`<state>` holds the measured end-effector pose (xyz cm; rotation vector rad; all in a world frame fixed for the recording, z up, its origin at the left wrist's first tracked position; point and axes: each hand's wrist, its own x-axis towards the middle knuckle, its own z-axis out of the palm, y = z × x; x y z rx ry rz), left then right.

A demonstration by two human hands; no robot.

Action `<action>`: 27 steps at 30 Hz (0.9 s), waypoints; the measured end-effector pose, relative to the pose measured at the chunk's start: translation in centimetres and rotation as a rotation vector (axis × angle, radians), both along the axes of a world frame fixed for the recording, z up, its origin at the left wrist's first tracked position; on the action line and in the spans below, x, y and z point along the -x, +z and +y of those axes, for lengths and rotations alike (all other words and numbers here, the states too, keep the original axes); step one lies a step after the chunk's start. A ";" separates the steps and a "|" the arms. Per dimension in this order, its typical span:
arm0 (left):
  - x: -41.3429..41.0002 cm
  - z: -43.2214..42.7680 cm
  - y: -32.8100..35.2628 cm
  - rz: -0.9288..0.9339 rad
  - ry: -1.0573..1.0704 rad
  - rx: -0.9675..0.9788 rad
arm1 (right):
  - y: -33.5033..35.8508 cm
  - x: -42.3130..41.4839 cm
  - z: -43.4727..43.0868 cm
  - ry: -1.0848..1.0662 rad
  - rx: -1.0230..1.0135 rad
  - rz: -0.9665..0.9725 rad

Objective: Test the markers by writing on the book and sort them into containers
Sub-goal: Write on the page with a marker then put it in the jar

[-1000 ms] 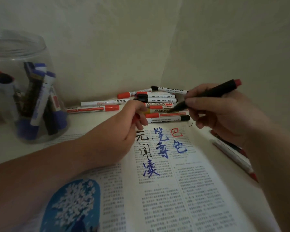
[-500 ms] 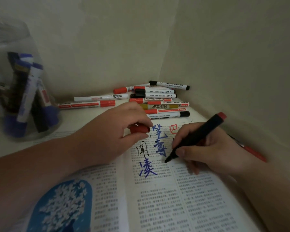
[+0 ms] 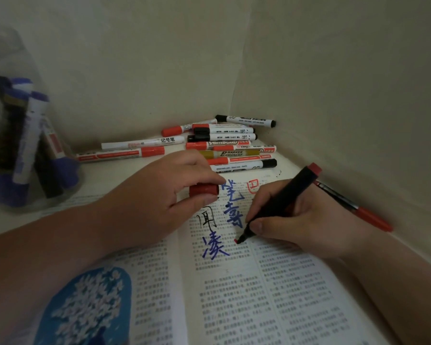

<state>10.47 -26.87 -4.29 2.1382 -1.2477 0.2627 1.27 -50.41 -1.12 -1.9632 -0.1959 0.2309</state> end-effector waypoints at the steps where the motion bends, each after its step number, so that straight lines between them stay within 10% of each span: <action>1: 0.0 0.0 0.0 0.000 -0.001 0.001 | 0.0 -0.1 0.0 -0.014 -0.025 0.004; 27: 0.3 0.1 0.3 0.015 0.021 -0.002 | -0.6 -0.2 -0.3 -0.003 0.054 -0.054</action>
